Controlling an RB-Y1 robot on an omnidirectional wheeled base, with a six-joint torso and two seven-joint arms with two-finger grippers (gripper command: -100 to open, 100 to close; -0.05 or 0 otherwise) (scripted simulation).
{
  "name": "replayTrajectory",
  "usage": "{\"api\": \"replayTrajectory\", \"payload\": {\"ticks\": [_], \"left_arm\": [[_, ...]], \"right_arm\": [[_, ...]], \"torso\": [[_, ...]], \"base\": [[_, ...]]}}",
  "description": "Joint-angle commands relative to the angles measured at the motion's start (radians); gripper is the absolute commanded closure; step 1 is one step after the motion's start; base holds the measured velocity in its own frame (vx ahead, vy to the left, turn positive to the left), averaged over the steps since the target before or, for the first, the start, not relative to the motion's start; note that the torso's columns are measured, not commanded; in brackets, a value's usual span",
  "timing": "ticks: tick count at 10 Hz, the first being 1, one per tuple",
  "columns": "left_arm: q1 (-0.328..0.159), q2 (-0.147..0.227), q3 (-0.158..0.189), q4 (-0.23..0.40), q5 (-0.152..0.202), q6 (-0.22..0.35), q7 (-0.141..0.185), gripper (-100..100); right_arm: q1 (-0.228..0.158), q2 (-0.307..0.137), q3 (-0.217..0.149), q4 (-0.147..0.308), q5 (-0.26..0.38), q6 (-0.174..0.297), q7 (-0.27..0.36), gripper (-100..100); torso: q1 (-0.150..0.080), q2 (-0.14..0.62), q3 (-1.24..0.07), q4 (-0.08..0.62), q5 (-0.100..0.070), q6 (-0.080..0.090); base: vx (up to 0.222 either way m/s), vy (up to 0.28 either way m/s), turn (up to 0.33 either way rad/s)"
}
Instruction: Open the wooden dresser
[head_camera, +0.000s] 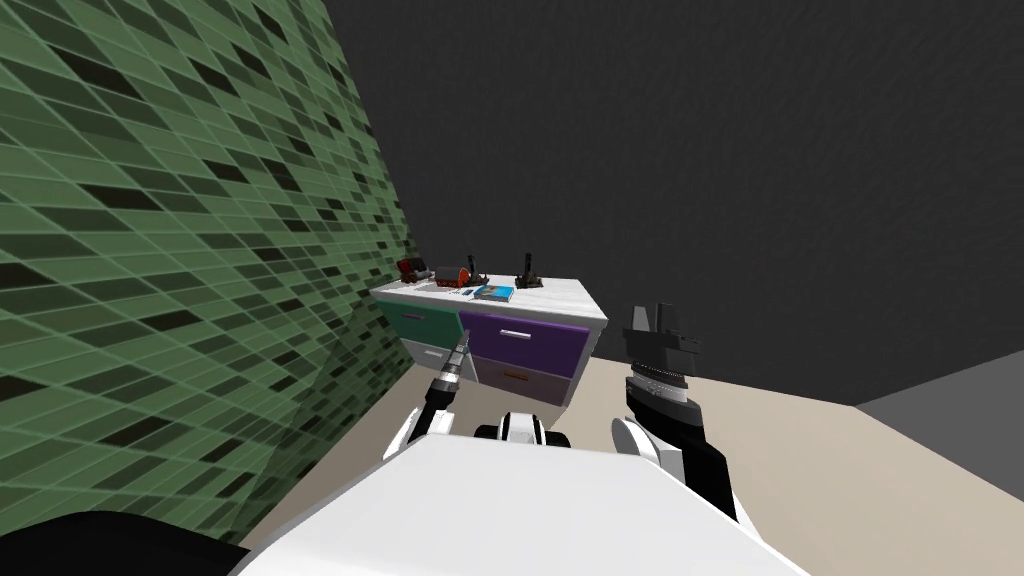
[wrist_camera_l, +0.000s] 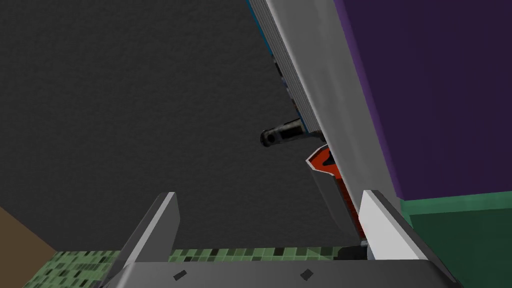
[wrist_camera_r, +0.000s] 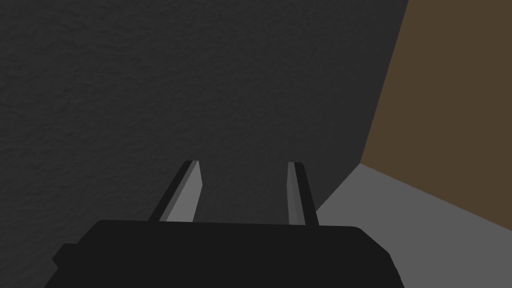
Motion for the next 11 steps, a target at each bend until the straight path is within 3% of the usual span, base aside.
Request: {"api": "replayTrajectory", "payload": {"ticks": [1, 11], "left_arm": [[-0.018, -0.019, -0.014, 0.082, -0.016, 0.002, -0.011, -100], [-0.089, -0.056, -0.046, 0.317, -0.053, -0.002, -0.041, -100]], "right_arm": [[0.0, 0.0, 0.0, 0.0, 0.0, 0.0, 0.0, 0], [0.0, 0.0, 0.0, 0.0, 0.0, 0.0, 0.0, 0]], "torso": [[-0.001, -0.001, -0.001, 0.0, 0.0, 0.0], [0.0, 0.0, 0.0, 0.0, 0.0, 0.0]], "base": [[0.076, -0.052, -0.057], [0.05, -0.026, -0.037]]}}
